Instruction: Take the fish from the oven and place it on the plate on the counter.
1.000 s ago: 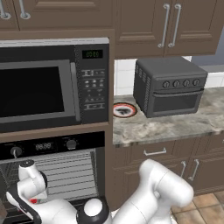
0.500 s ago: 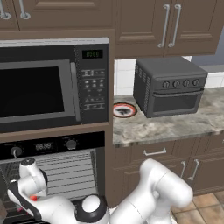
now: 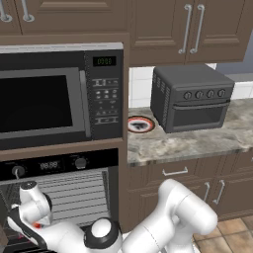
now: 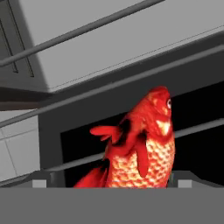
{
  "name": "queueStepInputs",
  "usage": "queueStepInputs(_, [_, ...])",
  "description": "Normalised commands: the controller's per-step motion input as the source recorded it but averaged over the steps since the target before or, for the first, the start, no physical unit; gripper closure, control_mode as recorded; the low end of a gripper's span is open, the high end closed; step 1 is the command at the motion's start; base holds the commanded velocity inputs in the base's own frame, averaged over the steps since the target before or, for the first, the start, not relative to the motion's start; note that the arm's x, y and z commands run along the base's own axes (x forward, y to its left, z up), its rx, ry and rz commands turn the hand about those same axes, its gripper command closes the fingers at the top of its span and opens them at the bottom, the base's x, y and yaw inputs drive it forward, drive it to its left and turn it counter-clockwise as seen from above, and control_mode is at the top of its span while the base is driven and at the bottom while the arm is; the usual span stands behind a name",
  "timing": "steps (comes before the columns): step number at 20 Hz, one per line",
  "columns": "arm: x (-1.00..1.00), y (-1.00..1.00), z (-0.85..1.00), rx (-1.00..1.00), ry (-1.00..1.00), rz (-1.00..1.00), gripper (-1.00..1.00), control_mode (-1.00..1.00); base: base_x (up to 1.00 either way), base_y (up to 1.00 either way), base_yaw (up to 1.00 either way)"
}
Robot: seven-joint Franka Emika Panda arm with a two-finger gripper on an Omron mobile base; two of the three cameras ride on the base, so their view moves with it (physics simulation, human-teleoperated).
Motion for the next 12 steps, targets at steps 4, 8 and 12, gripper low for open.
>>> queueStepInputs(4, [-0.08, 0.00, -0.42, 0.00, 0.00, -0.06, -1.00, -1.00, 0.00, 0.00, 0.00])
queueStepInputs(8, [-0.11, 0.00, -0.44, 0.00, 0.00, -0.05, -1.00, -1.00, 0.00, 0.00, 0.00])
queueStepInputs(12, [0.00, 0.02, -0.21, 0.00, 0.00, -0.04, 1.00, -1.00, 0.00, 0.00, 0.00])
